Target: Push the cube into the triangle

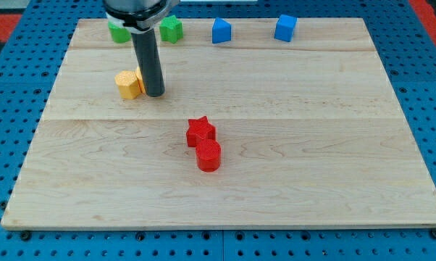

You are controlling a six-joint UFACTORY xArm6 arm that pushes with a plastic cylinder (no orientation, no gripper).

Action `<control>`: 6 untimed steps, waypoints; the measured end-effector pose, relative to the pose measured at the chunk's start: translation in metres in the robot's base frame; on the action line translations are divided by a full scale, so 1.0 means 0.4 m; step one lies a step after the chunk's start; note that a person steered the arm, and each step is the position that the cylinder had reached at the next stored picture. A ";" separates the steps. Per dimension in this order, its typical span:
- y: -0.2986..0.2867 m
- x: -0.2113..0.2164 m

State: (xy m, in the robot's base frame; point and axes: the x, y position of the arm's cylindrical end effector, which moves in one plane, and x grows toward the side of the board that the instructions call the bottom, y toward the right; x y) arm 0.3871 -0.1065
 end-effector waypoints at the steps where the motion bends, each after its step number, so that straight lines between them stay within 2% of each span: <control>1: 0.301 -0.069; 3: 0.835 -0.293; 4: 0.768 -0.381; 6: 0.437 -0.395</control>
State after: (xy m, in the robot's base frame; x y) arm 0.2291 0.0683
